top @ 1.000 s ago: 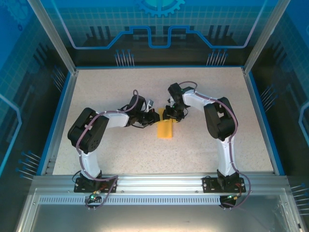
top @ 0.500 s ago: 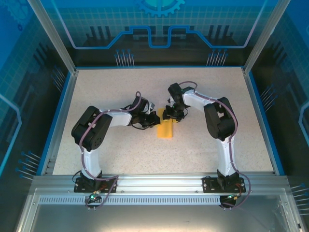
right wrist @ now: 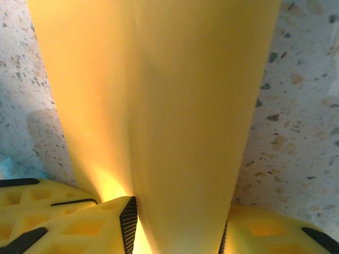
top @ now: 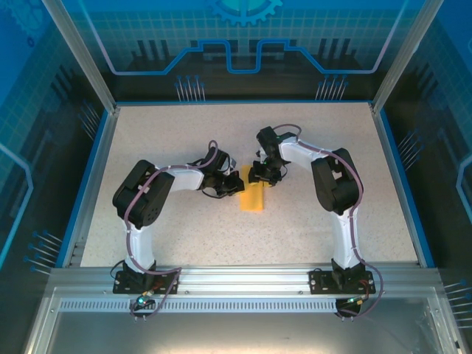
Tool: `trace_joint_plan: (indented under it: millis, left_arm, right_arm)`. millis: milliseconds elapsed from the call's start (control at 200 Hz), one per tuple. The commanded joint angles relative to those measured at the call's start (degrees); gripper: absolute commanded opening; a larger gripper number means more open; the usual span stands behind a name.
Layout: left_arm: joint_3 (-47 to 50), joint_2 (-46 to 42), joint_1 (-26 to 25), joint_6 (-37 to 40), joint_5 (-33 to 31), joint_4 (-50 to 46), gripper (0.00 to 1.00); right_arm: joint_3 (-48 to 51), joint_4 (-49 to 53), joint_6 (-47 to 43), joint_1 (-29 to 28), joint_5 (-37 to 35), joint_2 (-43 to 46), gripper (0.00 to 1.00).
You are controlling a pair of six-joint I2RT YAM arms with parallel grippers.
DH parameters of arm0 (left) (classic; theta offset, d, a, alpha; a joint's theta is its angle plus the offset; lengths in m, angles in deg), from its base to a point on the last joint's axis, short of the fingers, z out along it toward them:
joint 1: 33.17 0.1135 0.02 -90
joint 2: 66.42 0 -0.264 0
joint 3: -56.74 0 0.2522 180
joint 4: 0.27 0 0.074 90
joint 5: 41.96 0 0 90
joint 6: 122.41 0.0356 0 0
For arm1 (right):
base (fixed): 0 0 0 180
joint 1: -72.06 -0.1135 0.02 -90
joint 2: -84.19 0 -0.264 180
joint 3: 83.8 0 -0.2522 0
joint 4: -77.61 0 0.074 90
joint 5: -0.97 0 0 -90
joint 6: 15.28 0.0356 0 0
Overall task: Fold a paper plane with a square sheet of paper (pick it up from the middle)
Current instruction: Hold the square sheet of paper at the center of the table, then fold the square sheet of paper in half at the center of the table.
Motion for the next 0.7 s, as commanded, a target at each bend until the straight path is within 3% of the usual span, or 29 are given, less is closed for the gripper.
trace_joint_plan:
  millis: [0,180,490,695]
  left_arm:
    - [-1.25,1.37,-0.41,2.0,-1.81,-5.27,0.0]
    - [-1.26,2.17,-0.41,2.41,-2.28,-6.85,0.0]
    - [-1.34,3.49,-0.4,2.57,-2.68,-7.87,0.0]
    - [-1.77,4.01,-0.44,2.71,-2.71,-8.38,0.0]
  right_arm:
    - [3.25,-0.55,0.45,-0.65,-5.23,-6.62,0.44]
    - [1.92,-0.45,0.2,-0.36,-4.42,-3.17,0.45]
    - [7.54,-6.17,-2.1,2.02,-3.63,12.07,0.54]
    - [11.04,-12.78,-5.94,0.74,8.37,13.66,0.4]
